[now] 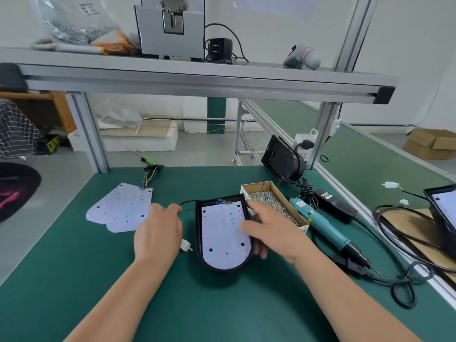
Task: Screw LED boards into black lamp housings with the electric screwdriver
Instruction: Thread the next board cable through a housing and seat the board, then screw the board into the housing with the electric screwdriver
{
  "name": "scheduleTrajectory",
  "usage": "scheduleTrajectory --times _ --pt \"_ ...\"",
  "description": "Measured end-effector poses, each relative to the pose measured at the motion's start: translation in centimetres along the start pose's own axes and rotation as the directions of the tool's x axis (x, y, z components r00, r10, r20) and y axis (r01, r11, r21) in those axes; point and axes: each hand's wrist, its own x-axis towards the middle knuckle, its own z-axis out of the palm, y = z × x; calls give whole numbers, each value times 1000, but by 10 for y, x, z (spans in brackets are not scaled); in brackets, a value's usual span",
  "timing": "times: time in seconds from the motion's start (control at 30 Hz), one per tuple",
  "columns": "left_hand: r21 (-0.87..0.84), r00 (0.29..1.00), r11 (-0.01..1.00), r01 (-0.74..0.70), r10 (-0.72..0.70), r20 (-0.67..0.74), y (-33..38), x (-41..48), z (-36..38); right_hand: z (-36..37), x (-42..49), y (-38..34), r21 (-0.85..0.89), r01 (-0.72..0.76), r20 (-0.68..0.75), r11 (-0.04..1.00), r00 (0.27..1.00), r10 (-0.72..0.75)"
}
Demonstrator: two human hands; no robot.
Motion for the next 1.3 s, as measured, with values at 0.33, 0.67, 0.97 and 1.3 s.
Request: scheduleTrajectory --times 0.33,0.67,0.97,1.3 --pt "-242 996 966 89 -88 14 -11 4 -4 -5 -12 -10 -375 -47 -71 926 997 22" --pt "-485 982 855 185 -144 120 -13 7 -21 -119 -38 12 -750 -354 -465 558 883 -65" --pt "-438 999 898 -44 46 -5 12 -2 -44 -135 -57 43 -783 -437 -389 442 899 200" --pt "-264 821 781 -566 506 -263 95 -47 -52 -144 -59 47 -335 -283 -386 899 911 143"
